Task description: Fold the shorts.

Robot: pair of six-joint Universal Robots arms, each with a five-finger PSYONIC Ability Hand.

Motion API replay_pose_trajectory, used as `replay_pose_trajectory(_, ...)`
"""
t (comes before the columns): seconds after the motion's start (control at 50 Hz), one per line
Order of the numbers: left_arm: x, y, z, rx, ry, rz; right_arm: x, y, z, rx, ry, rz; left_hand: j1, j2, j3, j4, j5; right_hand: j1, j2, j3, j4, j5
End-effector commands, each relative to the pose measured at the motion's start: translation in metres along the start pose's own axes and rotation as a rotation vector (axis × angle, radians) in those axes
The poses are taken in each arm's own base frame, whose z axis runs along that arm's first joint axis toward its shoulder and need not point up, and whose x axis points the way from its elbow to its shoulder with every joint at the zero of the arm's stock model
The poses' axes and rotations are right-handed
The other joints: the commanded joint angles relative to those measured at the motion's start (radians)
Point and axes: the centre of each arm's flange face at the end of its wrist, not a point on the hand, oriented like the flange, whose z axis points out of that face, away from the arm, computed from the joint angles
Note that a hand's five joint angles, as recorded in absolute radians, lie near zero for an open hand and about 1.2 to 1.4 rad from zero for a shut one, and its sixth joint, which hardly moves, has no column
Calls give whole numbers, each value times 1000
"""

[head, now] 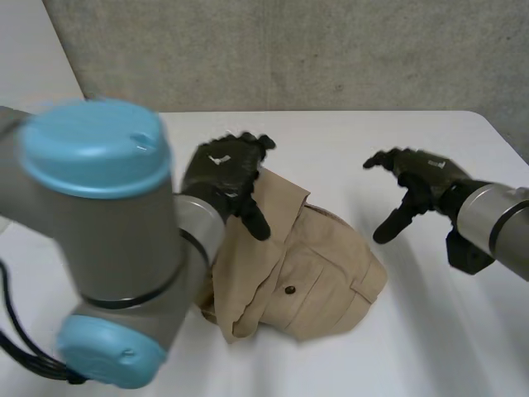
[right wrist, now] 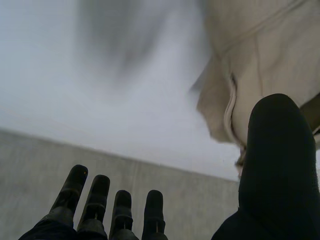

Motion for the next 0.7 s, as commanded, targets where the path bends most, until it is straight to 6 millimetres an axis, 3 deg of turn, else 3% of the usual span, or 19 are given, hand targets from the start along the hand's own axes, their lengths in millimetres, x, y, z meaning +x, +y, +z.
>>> replay_pose_trajectory(0.02,24,38,25,-64,-7,-31,2,32,22,-137,-11,125,19,8,-1,10,-8,-28,-47,-38,-60,-70)
replay_pose_trajectory(0.22,20,65,48,-85,-140,-5,-11,51,32,-201,-91,156,46,35,26,36,18,-28,-47,-38,-60,-70)
replay_pose_trajectory(0.28,15,67,53,-88,-171,1,-13,51,35,-200,-99,143,204,193,184,194,176,31,13,21,0,-10)
replay_pose_trajectory(0.36,12,66,57,-78,-183,-4,-15,52,42,-192,-110,131,623,612,603,614,595,723,705,713,691,681)
replay_pose_trajectory(0.38,6,64,60,-70,-197,-10,-17,48,46,-171,-119,119,790,779,770,780,762,1100,1081,1090,1068,1058)
replay_pose_trajectory(0.42,-3,61,65,-59,-219,-18,-18,42,51,-139,-129,93,920,909,900,911,892,1193,1175,1184,1162,1152)
replay_pose_trajectory(0.5,-33,43,81,1,-290,-30,-23,16,63,-23,-139,-67,1199,1188,1179,1190,1171,1193,1175,1184,1162,1152)
replay_pose_trajectory(0.58,-60,-4,89,135,-345,15,-26,-24,70,132,-98,-279,1202,1191,1182,1193,1175,1193,1175,1184,1162,1152)
replay_pose_trajectory(0.6,-66,-15,91,169,-358,31,-23,-37,72,179,-64,-309,1202,1191,1182,1193,1175,1193,1175,1184,1162,1152)
replay_pose_trajectory(0.62,-76,-37,94,241,-376,63,-20,-65,76,289,20,-352,1202,1191,1182,1193,1175,1193,1175,1184,1162,1152)
replay_pose_trajectory(0.66,-82,-60,98,322,-375,99,-19,-89,78,385,87,-378,1202,1191,1182,1193,1175,1193,1175,1184,1162,1152)
replay_pose_trajectory(0.68,-84,-71,100,368,-367,115,-23,-114,76,496,137,-391,1202,1191,1182,1193,1175,1193,1175,1184,1162,1152)
replay_pose_trajectory(0.7,-86,-94,102,462,-340,140,-26,-127,74,557,150,-403,1202,1191,1182,1193,1175,1193,1175,1184,1162,1152)
